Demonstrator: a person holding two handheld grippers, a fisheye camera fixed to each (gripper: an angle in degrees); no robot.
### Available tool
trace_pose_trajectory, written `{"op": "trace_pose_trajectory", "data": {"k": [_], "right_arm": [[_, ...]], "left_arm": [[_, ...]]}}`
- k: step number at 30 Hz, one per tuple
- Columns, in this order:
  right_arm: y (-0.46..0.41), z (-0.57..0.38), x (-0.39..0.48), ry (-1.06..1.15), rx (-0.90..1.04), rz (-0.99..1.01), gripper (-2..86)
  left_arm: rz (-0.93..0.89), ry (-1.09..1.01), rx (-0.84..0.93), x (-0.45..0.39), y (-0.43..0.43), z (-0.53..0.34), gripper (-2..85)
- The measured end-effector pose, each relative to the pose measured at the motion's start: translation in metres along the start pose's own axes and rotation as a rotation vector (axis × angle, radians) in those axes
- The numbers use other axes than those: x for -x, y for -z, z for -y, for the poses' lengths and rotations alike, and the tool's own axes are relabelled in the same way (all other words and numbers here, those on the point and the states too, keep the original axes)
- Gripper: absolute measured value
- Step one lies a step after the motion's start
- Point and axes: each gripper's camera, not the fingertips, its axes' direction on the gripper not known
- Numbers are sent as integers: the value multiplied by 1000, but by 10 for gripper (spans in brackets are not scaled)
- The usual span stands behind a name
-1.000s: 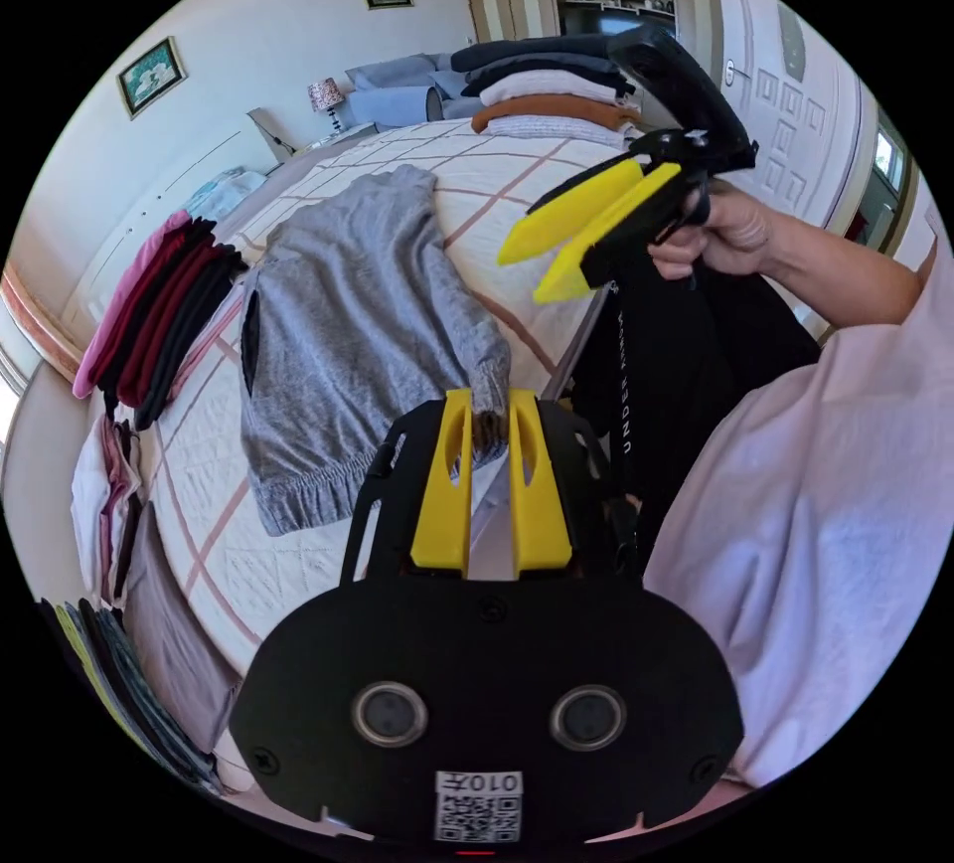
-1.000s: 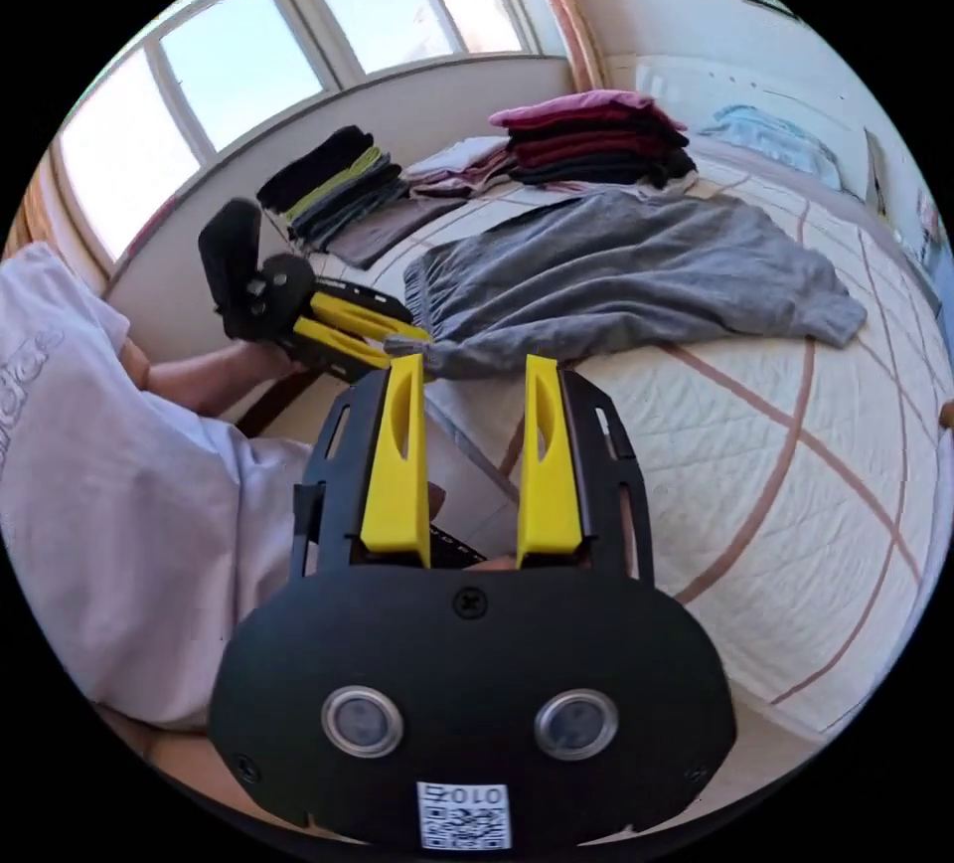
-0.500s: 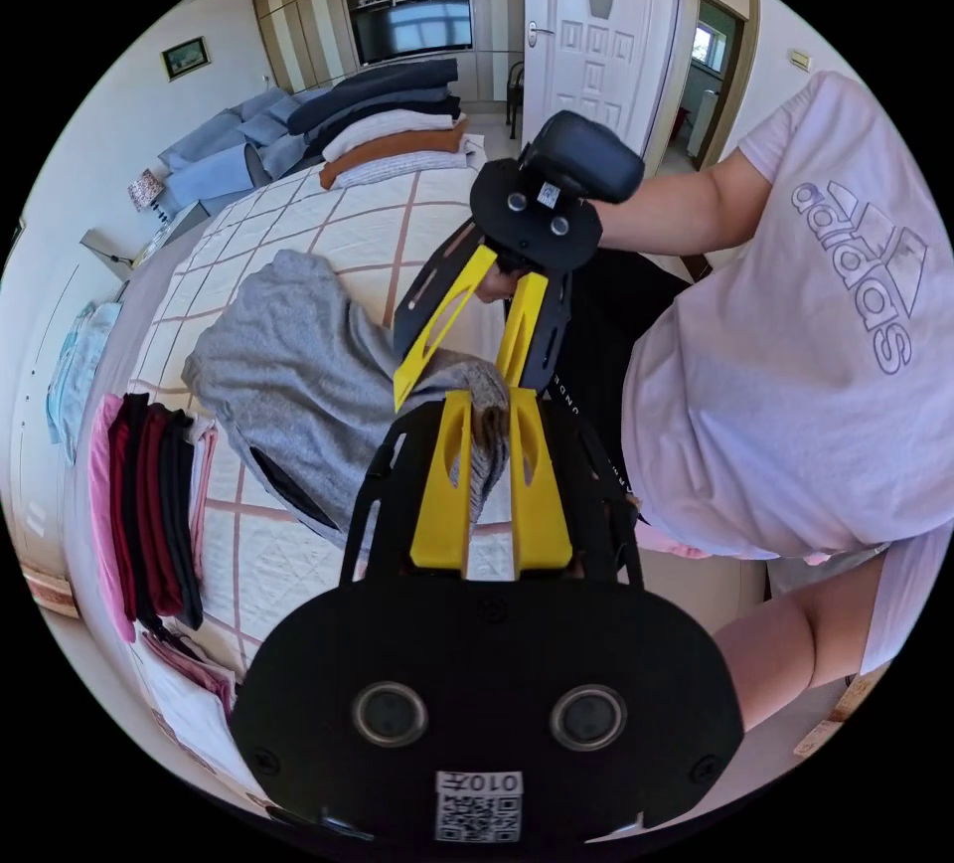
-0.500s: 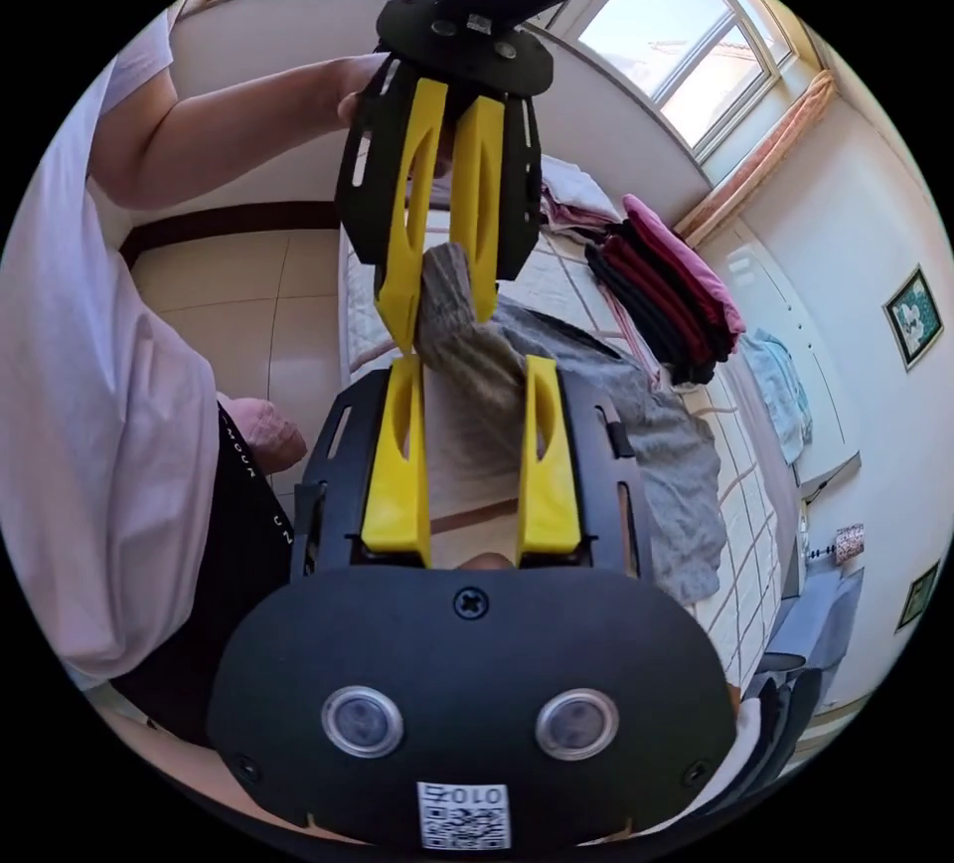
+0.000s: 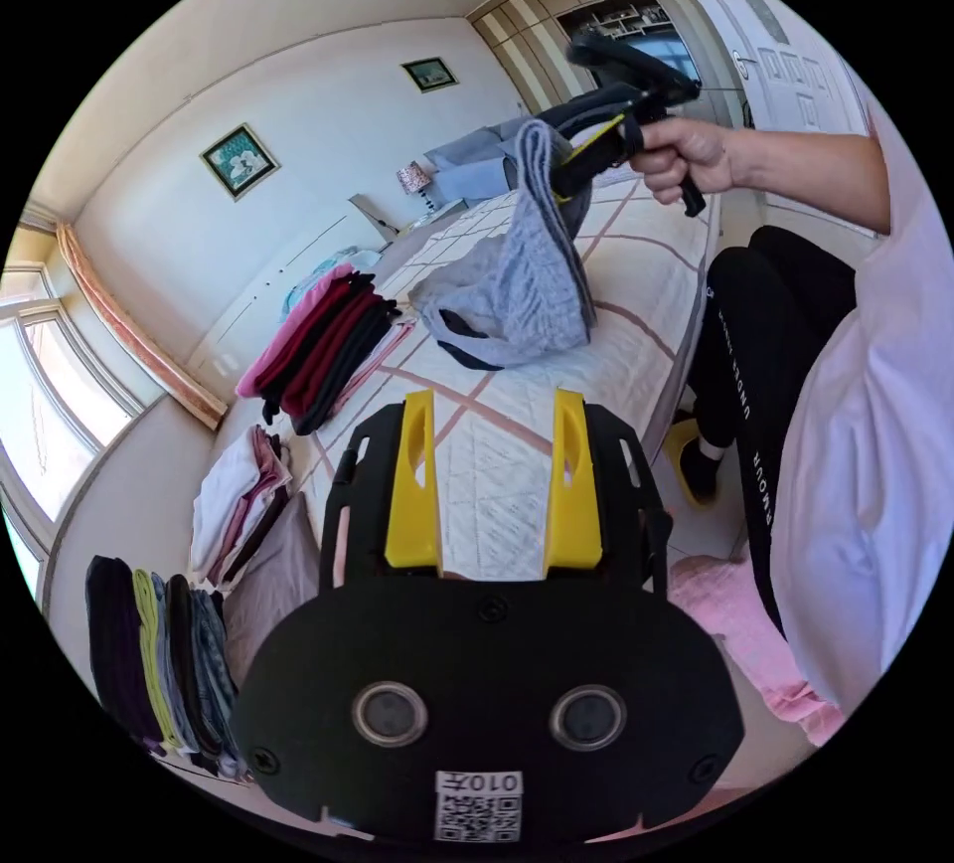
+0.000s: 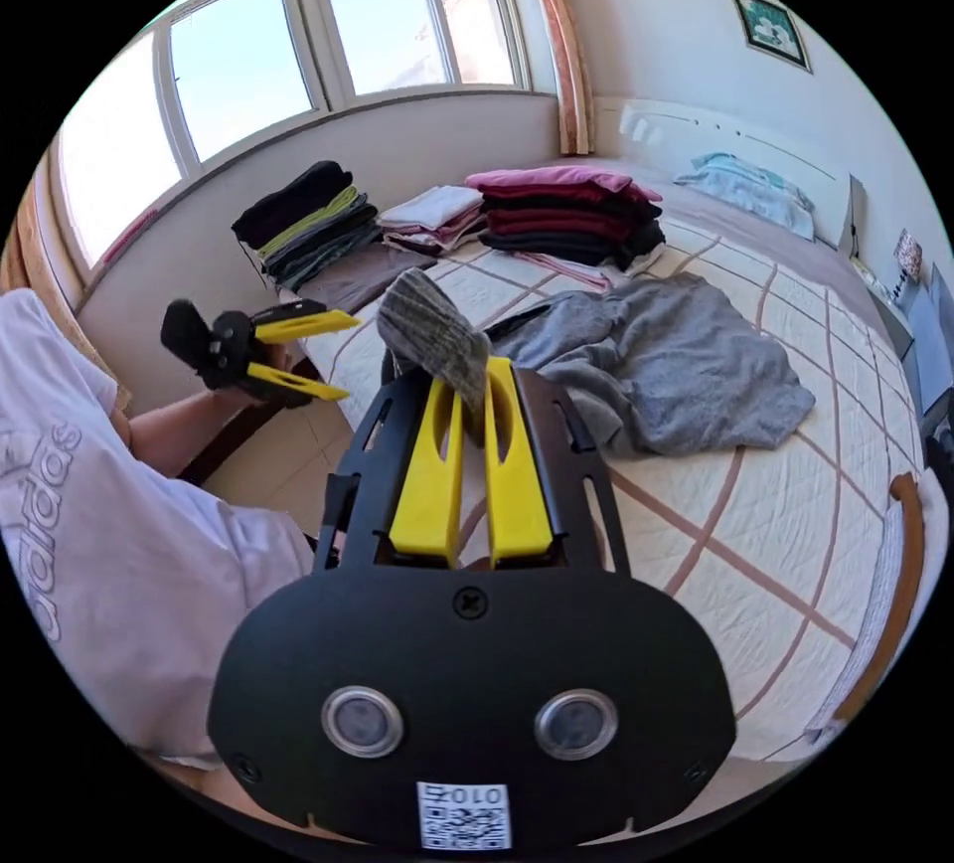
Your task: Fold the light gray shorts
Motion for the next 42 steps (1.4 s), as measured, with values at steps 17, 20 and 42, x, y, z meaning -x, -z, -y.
{"op": "trace_pose_trajectory", "data": {"k": [17,20,42], "right_arm": [[17,37,-2,-59,29,-32,49],[25,30,-9,-54,22,-27,48],[71,-64,67,127,124,-2,37]], "left_arm": [[168,133,-136,2,-32,32,87],[92,144,-182,27,-22,31,42],[-670,-399,-136,67,-3,89,-2]]}}
